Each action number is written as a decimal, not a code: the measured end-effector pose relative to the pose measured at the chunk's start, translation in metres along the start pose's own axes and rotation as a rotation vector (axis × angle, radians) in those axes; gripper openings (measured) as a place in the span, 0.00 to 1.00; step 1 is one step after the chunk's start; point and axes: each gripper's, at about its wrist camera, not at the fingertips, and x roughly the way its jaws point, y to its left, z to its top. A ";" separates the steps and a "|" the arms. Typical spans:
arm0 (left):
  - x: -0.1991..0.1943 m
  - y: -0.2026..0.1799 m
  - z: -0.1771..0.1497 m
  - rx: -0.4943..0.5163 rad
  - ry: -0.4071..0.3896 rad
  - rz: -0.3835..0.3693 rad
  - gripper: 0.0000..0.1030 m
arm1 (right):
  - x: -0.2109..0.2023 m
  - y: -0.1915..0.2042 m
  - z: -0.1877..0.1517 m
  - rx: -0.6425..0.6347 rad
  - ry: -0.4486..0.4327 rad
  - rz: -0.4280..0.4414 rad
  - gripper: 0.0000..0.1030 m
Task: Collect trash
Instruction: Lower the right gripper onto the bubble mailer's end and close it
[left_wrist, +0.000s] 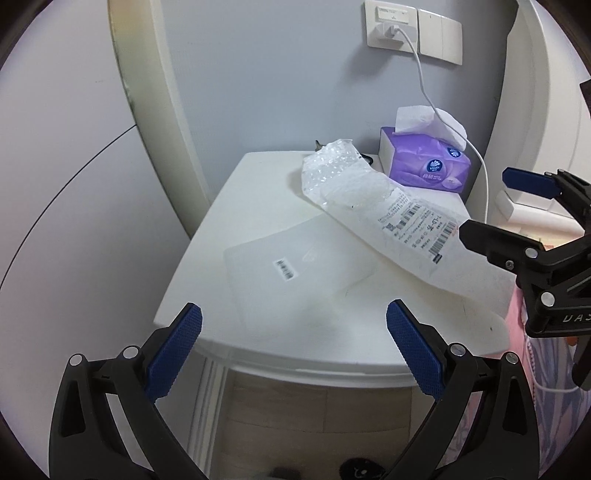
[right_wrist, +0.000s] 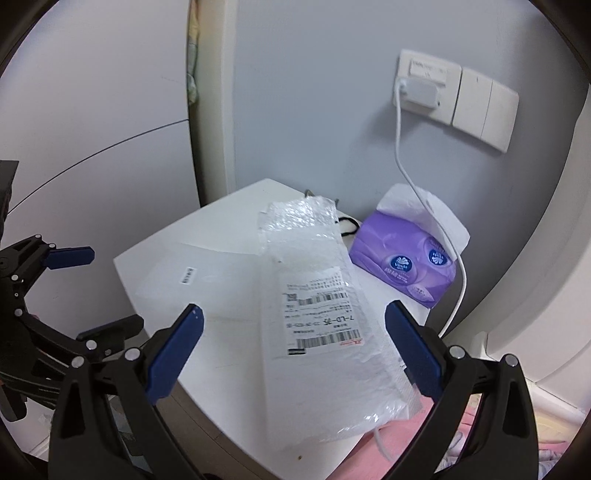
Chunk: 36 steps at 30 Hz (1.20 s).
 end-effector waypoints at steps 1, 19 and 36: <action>0.005 -0.001 0.003 0.000 0.001 -0.005 0.94 | 0.005 -0.004 0.000 0.006 0.008 0.001 0.93; 0.055 -0.035 0.033 0.072 0.009 -0.060 0.94 | 0.063 -0.050 0.000 0.036 0.120 0.015 0.93; 0.081 -0.043 0.036 0.115 0.030 -0.122 0.94 | 0.100 -0.066 -0.003 0.049 0.218 0.055 0.93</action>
